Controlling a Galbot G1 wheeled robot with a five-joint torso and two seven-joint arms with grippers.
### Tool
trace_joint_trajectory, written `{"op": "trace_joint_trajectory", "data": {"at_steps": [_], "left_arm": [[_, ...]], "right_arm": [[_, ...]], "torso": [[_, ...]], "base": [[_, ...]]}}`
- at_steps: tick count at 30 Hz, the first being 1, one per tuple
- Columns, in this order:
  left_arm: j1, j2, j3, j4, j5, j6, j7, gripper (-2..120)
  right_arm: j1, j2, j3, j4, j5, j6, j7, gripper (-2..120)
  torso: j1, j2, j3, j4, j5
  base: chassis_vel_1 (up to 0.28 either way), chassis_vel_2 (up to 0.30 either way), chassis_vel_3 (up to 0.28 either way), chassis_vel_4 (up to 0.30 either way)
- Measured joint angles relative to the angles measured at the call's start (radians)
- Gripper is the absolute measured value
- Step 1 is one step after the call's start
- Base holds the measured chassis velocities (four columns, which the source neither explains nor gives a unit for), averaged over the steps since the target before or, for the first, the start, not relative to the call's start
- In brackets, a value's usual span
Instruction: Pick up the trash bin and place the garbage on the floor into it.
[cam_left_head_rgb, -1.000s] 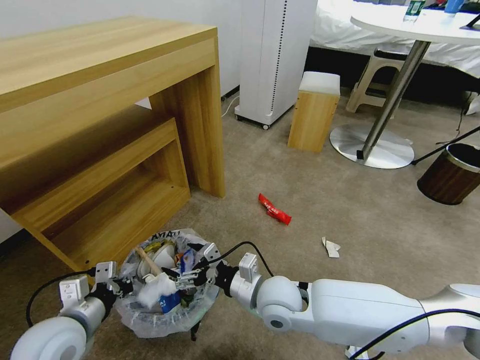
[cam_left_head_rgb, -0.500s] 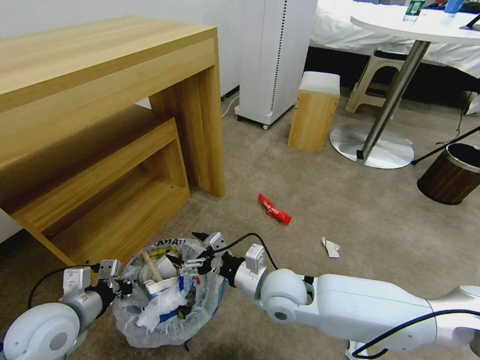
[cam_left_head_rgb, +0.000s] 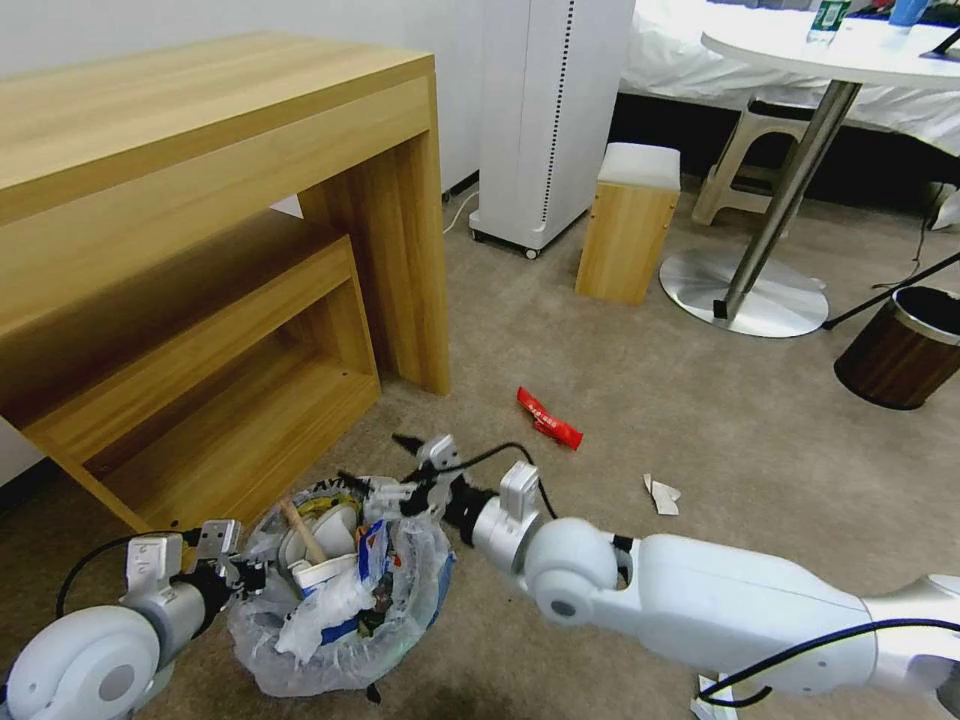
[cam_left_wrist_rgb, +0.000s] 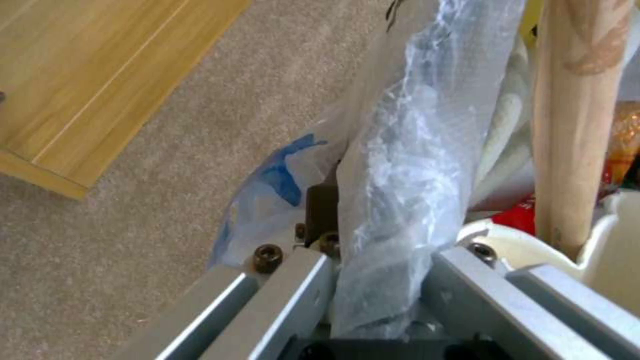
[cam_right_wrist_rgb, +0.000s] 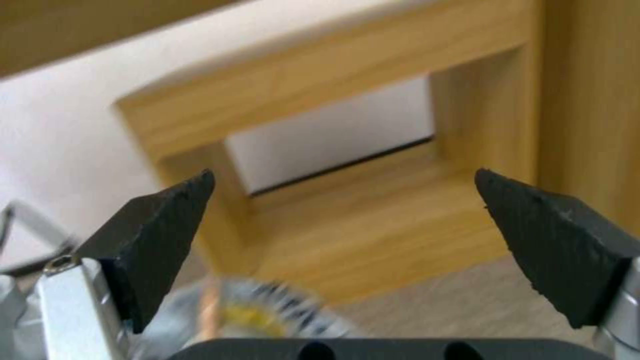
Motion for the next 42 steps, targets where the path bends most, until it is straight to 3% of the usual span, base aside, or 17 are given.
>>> {"op": "trace_joint_trajectory", "data": {"at_steps": [6, 8, 12, 15, 19, 32, 42], "left_arm": [[0.004, -0.012, -0.007, -0.008, 0.002, -0.001, 0.003, 0], [0.002, -0.022, -0.008, -0.009, 0.009, -0.002, 0.005, 0], [0.002, -0.029, -0.008, -0.011, 0.017, -0.003, 0.011, 0], [0.003, -0.039, -0.007, -0.014, 0.035, -0.004, 0.018, 0], [0.007, -0.056, -0.008, -0.026, 0.05, -0.005, 0.023, 0], [0.031, -0.121, -0.03, -0.059, 0.093, -0.008, 0.038, 0], [0.05, -0.177, -0.035, -0.066, 0.138, -0.008, 0.051, 0]], "right_arm": [[-0.061, -0.072, 0.167, -0.001, -0.005, -0.004, 0.058, 100], [-0.12, -0.122, 0.282, -0.011, -0.021, -0.039, 0.113, 100], [-0.177, -0.163, 0.381, -0.017, -0.034, -0.082, 0.169, 100], [-0.286, -0.235, 0.531, -0.033, -0.073, -0.128, 0.223, 100], [-0.381, -0.27, 0.626, -0.039, -0.099, -0.13, 0.239, 100], [-0.68, -0.232, 0.955, -0.054, -0.202, -0.11, 0.22, 100], [-0.852, -0.177, 1.086, -0.034, -0.213, -0.108, 0.232, 100]], "torso": [[0.0, 0.0, 0.0, -0.0002, 0.0], [0.0, 0.0, 0.0, -0.0001, 0.0002], [0.0, 0.0, 0.0, -0.0002, 0.0003], [0.0, 0.0, 0.0, -0.0004, 0.0003], [0.0, 0.0, 0.0, -0.0004, 0.0001], [0.0, 0.0, 0.0, -0.0001, 0.0], [0.0, 0.0, 0.0, -0.0001, 0.0001]], "base": [[0.0, 0.0, 0.0, 0.0], [0.0, 0.0, 0.0, 0.0], [0.0, 0.0, 0.0, 0.0], [0.0, 0.0, 0.0, 0.0], [0.0, 0.0, 0.0, 0.0], [0.0, 0.0, 0.0, 0.0], [0.0, 0.0, 0.0, 0.0]]}}
